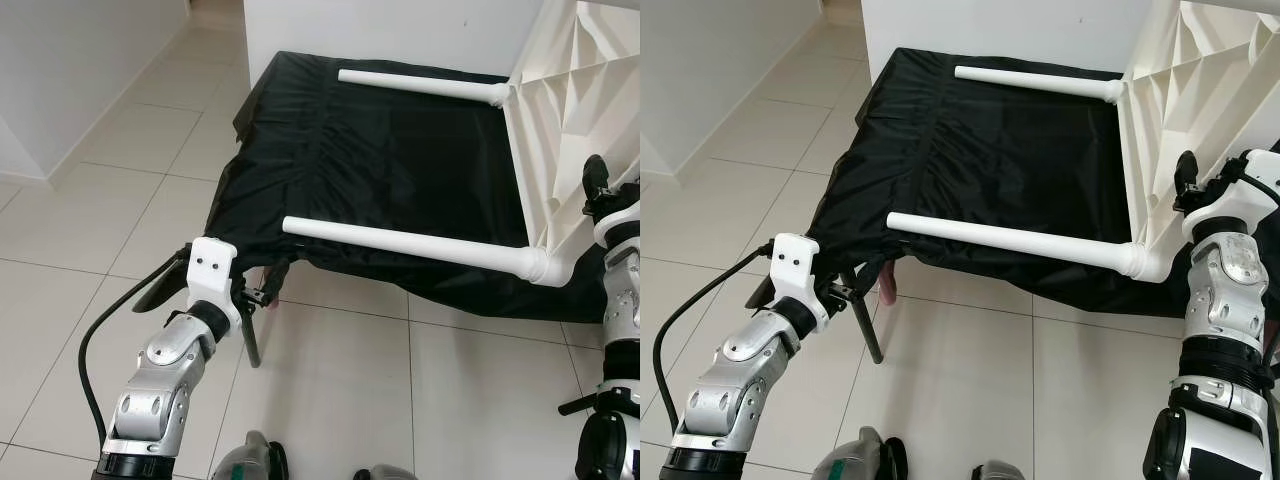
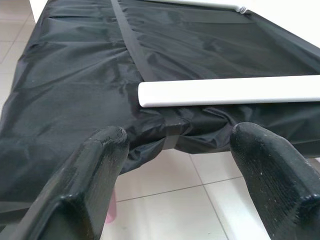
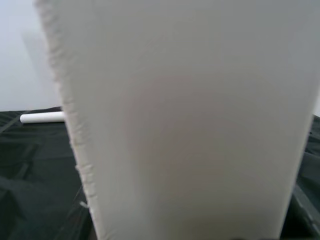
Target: Building children table
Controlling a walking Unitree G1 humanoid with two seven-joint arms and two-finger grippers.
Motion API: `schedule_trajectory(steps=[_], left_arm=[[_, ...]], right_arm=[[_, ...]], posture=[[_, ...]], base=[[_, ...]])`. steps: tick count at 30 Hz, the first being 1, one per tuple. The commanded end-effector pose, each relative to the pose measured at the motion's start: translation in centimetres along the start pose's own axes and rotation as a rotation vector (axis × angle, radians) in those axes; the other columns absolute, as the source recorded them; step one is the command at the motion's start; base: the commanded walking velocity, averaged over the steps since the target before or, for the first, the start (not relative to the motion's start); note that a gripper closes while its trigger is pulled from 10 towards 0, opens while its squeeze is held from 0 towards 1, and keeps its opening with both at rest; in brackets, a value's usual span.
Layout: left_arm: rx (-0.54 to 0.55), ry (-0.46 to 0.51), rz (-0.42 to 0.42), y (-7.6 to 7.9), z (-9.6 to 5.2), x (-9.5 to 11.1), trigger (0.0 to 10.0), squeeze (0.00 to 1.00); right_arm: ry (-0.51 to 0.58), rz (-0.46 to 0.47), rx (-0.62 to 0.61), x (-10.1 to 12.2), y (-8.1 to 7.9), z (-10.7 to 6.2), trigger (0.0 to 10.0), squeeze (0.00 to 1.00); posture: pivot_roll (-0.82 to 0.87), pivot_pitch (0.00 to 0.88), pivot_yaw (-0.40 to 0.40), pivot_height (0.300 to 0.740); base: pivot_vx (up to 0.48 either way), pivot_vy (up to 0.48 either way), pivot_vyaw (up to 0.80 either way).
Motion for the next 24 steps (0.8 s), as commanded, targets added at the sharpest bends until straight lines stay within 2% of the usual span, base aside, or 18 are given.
schedule_trajectory(steps=[1, 2, 5, 19, 20, 21, 22, 24], left_arm=[[0.001, 0.003, -0.018, 0.2, -0.2, 0.2, 10.0, 0.0], [0.001, 0.003, -0.018, 0.2, -0.2, 0.2, 10.0, 0.0], [0.019, 0.039, -0.022, -0.4, -0.4, 1.1, 10.0, 0.0], [0.023, 0.049, -0.02, -0.4, -0.8, 1.6, 10.0, 0.0], [0.022, 0.047, -0.02, -0.3, -0.8, 1.5, 10.0, 0.0], [0.022, 0.047, -0.02, -0.3, -0.8, 1.5, 10.0, 0.0], [0.023, 0.045, -0.019, -0.4, -0.8, 1.5, 10.0, 0.0], [0.024, 0.045, -0.019, -0.4, -0.8, 1.5, 10.0, 0.0]], right_arm=[[0.156, 0.004, -0.08, 3.6, 1.0, 0.4, 10.0, 0.0], [0.156, 0.004, -0.08, 3.6, 1.0, 0.4, 10.0, 0.0], [0.147, 0.026, -0.048, 2.7, -0.3, 0.5, 10.0, 0.0], [0.128, 0.034, 0.012, 2.0, -1.9, 0.7, 10.0, 0.0], [0.127, 0.032, 0.017, 2.0, -2.0, 0.7, 10.0, 0.38], [0.127, 0.032, 0.017, 2.0, -2.0, 0.7, 10.0, 0.38], [0.128, 0.033, 0.024, 2.1, -2.2, 0.8, 10.0, 1.0], [0.137, 0.033, 0.023, 2.3, -2.3, 0.8, 10.0, 1.0]], posture=[[-0.01, 0.051, -0.021, 0.74], [-0.01, 0.051, -0.021, 0.74], [0.0, 0.055, -0.023, 0.74], [0.0, 0.061, -0.028, 0.74], [0.0, 0.061, -0.028, 0.74], [0.0, 0.061, -0.028, 0.74], [0.0, 0.064, -0.028, 0.74], [0.0, 0.065, -0.027, 0.74]], base=[[0.0, 0.0, 0.0], [0.0, 0.0, 0.0], [0.0, 0.0, 0.0], [0.0, 0.0, 0.0], [0.0, 0.0, 0.0], [0.0, 0.0, 0.0], [0.0, 0.0, 0.0], [0.0, 0.0, 0.0]])
Point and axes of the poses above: a point about 5 cm out from each wrist's last joint towards the gripper, its own z axis pointing out of the wrist towards the gripper, its own x axis along the axis of the wrist's last joint, y = z × x, the point moved 6 cm from there along z, pointing out of the wrist towards the gripper, and after that the axes turned 14 degrees about z, right-handed, at the moved point
